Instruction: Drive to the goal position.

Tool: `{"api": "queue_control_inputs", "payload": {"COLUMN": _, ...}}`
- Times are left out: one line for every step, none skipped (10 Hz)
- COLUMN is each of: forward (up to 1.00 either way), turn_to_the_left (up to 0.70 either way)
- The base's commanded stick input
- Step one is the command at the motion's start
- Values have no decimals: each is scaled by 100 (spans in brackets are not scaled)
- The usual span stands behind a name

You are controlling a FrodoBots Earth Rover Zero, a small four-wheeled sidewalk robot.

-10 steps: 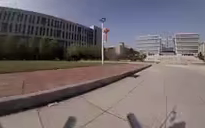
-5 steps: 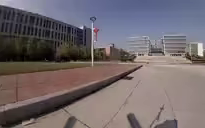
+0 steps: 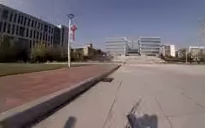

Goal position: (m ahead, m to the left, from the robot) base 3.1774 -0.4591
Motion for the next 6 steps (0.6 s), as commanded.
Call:
{"api": "queue_control_inputs", "payload": {"forward": 70, "turn_to_the_left": -35}}
{"api": "queue_control_inputs", "payload": {"forward": 70, "turn_to_the_left": -35}}
{"api": "queue_control_inputs", "payload": {"forward": 70, "turn_to_the_left": -35}}
{"api": "queue_control_inputs", "payload": {"forward": 70, "turn_to_the_left": -35}}
{"api": "queue_control_inputs", "payload": {"forward": 70, "turn_to_the_left": -12}}
{"api": "queue_control_inputs", "payload": {"forward": 70, "turn_to_the_left": 0}}
